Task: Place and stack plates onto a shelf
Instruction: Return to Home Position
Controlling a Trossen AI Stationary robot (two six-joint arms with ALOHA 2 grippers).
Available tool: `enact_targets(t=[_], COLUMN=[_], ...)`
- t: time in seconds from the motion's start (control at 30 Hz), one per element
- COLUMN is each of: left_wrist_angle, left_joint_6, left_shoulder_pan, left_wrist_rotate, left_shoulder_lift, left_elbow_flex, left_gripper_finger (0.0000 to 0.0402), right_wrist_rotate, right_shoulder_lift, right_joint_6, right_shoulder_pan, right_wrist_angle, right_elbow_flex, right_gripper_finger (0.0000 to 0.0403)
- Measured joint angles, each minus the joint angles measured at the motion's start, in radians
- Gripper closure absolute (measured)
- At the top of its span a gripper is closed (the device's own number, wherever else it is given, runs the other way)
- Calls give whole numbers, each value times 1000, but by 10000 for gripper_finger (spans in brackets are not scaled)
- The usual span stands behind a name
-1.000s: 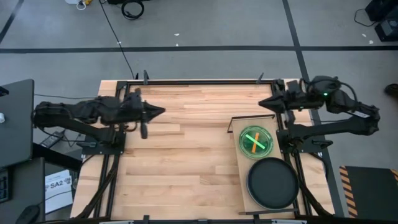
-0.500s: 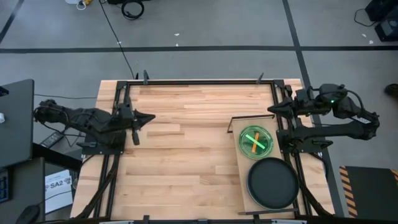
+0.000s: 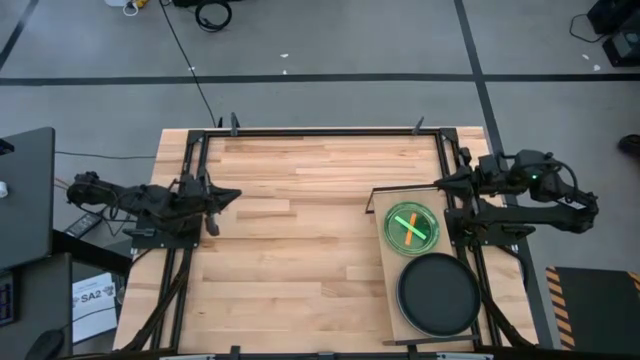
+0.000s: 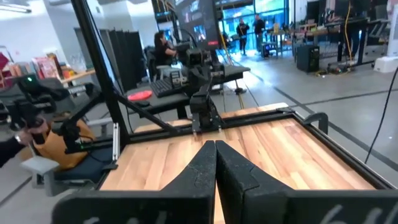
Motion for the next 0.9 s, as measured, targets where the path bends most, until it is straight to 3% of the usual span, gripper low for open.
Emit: enact_targets(t=[0.47,0.73,0.9], left_wrist_angle=[46,195,197], left_joint_6=[-1,-1,-5], left_shoulder_pan=[0,0,0], left_wrist_rotate=[1,4,4], left_shoulder_lift=[-210,-228,-226], left_elbow_flex=[-189,-315,-323], left_gripper_finger=[390,390,390], right_wrist_rotate=[-2,-9,-9], right_shoulder_lift=[-157,-151,-155], right_joint_6=[26,23,21], right_shoulder_pan=[0,0,0], right_wrist_angle=[-11,-12,30], right_elbow_flex=[-56,-56,-104], right_gripper_finger=[389,390,390])
